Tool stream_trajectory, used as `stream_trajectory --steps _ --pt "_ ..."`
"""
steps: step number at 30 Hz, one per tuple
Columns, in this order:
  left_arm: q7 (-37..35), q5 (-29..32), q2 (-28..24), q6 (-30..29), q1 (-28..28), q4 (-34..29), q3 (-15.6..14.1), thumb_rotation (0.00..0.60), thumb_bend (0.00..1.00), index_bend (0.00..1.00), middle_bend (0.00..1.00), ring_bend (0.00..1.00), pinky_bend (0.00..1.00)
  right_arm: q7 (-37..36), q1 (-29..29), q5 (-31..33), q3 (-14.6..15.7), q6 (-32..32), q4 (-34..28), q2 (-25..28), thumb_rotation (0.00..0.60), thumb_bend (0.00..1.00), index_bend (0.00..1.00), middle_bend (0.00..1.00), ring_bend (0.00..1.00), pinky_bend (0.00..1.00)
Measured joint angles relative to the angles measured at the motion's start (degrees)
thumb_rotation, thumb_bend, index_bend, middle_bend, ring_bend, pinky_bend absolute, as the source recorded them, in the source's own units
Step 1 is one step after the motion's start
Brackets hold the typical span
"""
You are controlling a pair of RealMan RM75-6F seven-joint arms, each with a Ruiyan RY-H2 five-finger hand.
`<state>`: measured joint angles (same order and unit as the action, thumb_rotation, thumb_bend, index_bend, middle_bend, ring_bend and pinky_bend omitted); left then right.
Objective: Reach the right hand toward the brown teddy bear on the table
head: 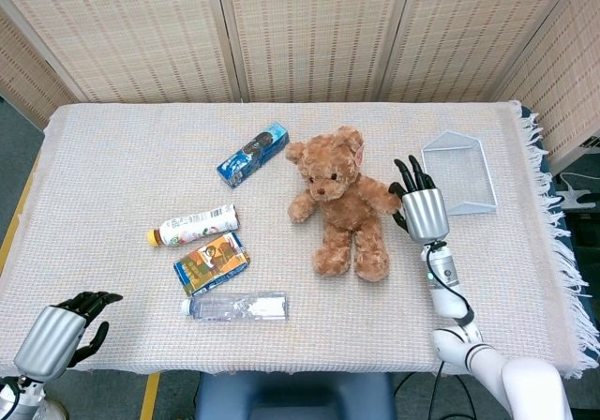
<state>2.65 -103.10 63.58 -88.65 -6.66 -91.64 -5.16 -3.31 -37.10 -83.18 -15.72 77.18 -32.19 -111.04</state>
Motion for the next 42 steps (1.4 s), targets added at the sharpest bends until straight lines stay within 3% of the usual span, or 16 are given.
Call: stream_trajectory --steps 5,15,23,31,42 --pt "0.1 -0.05 -0.04 0.13 -0.04 -0.15 -0.03 0.6 0.52 0.29 0.35 0.36 0.65 -1.31 -0.71 0.43 -0.57 2.52 2.57 -1.26 0.6 0.28 0.53 0.11 0.0 0.34" --pt "0.13 0.1 -0.1 0.39 -0.06 -0.28 -0.07 0.6 0.52 0.29 0.35 0.36 0.65 -3.53 0.3 0.46 2.33 -1.47 2.38 -0.71 0.6 0.28 0.53 0.11 0.0 0.34" --pt "0.06 0.16 -0.13 0.53 -0.09 -0.38 -0.07 0.6 0.52 0.29 0.35 0.36 0.65 -4.43 -0.09 0.49 1.22 4.99 3.92 -1.74 0.6 0.28 0.53 0.11 0.0 0.34" --pt "0.44 0.1 -0.14 0.7 -0.13 -0.57 -0.12 0.6 0.52 0.29 0.36 0.36 0.65 -3.76 1.17 -0.03 3.68 1.27 0.5 -0.34 0.6 0.28 0.53 0.11 0.0 0.34" --pt "0.49 0.27 -0.33 1.16 -0.23 -0.69 -0.2 0.6 0.52 0.29 0.36 0.36 0.66 -4.62 0.84 0.13 2.7 4.56 2.02 -0.98 0.6 0.28 0.52 0.11 0.0 0.34"
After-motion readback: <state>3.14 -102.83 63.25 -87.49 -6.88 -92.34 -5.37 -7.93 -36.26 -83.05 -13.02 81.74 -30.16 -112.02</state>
